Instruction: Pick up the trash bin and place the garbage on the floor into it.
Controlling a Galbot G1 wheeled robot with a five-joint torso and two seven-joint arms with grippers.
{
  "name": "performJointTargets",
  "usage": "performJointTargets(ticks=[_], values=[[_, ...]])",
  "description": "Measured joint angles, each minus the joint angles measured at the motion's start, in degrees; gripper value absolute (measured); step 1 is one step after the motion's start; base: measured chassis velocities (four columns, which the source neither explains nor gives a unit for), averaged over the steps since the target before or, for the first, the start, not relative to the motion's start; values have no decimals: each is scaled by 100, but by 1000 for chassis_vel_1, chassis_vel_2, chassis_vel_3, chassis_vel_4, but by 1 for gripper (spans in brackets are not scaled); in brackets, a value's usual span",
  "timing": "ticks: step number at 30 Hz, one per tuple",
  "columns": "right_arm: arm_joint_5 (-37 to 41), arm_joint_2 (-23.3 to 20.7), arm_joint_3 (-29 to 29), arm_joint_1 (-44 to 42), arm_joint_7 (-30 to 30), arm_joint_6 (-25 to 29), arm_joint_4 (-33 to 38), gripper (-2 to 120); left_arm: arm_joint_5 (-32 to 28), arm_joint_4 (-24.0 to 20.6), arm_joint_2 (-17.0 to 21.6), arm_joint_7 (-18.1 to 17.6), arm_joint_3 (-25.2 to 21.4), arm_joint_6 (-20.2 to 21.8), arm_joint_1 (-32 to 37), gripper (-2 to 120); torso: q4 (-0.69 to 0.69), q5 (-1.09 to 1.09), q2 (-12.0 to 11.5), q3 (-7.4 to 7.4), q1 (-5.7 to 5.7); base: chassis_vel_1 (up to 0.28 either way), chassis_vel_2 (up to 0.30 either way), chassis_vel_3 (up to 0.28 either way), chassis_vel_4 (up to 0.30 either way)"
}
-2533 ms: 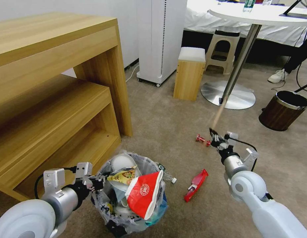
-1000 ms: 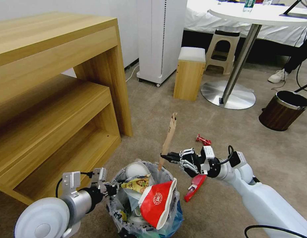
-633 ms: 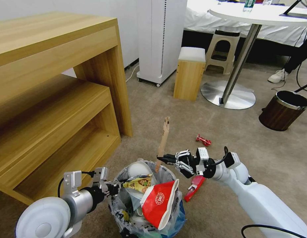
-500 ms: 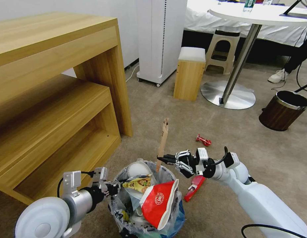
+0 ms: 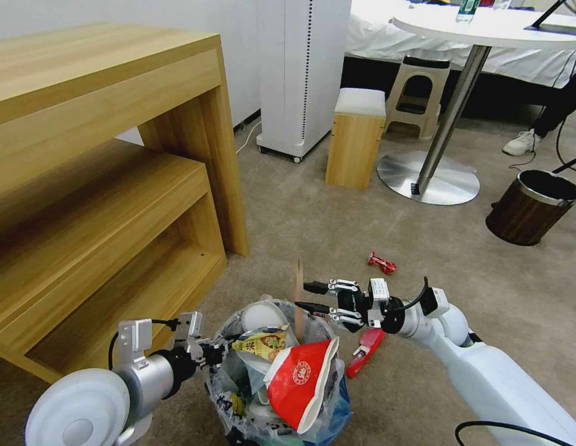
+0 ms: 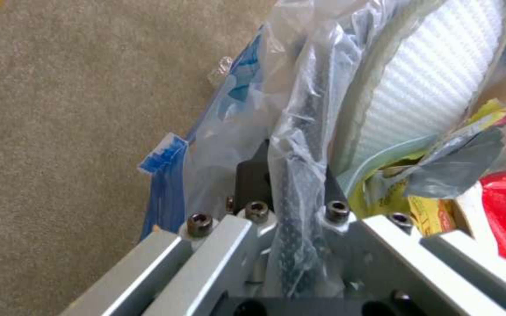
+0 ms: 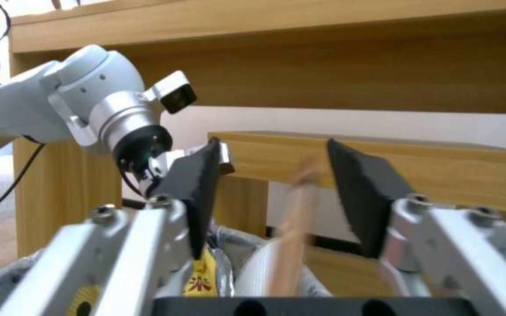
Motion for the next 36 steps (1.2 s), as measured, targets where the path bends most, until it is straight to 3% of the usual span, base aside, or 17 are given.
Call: performJointTargets(ticks=[6,13,21,24,25,26,27,28,29,30,31,32,33,34,35,36], values=[[-1,-51,106,-101,-43,2,88,79,38,-18,7,0,-35,0,14,1,0,0,0,0,0,0,0,0,0],[-28,-73,171,-181,-85,2,127,99,71,-21,9,3,-56,0,34,1,0,0,0,0,0,0,0,0,0],[82,-100,352,-261,82,24,247,100,146,-23,-4,37,-118,1,60,1,0,0,0,0,0,0,0,0,0],[254,-124,492,-306,559,39,351,100,161,-3,45,37,-254,1,82,1,0,1,0,0,0,0,0,0,0],[288,-149,555,-332,1113,48,425,100,157,1,101,-17,-339,1,100,1,0,0,0,0,0,0,0,0,0],[288,-149,555,-332,1113,48,425,100,157,1,101,-17,-339,1,100,1,0,0,0,0,0,0,0,0,0],[107,-184,637,-384,2471,-56,595,100,116,-11,171,-204,-456,1,135,1,0,0,0,0,0,0,0,0,0],[107,-184,637,-384,2471,-56,595,100,116,-11,171,-204,-456,1,135,1,0,0,0,0,0,0,0,0,0],[-126,-201,685,-426,3368,-279,715,100,60,-28,196,-380,-510,-9,153,1,0,0,0,0,0,0,0,0,0],[-162,-202,691,-432,3505,-320,732,100,56,-29,197,-392,-514,-10,155,1,0,-1,0,0,0,0,0,0,0],[-369,-201,703,-500,4882,-846,889,100,-4,-50,232,-561,-607,-26,184,1,0,-1,0,0,0,0,0,0,0],[-369,-201,703,-500,4882,-846,889,100,-4,-50,232,-561,-607,-26,184,1,0,-1,0,0,0,0,0,0,0],[-362,-175,681,-521,5697,-1176,946,100,-21,-67,256,-598,-662,-30,204,1,0,-1,0,0,0,0,0,0,0],[-338,-157,666,-526,6092,-1338,969,100,-29,-75,265,-608,-683,-31,213,1,0,-1,0,0,0,0,0,0,0],[-338,-157,666,-526,6092,-1338,969,100,-29,-75,265,-608,-683,-31,213,1,0,-1,0,0,0,0,0,0,0],[-289,-122,645,-535,6688,-1611,990,100,-43,-96,289,-630,-733,-31,232,1,0,0,0,0,0,0,0,0,0]])
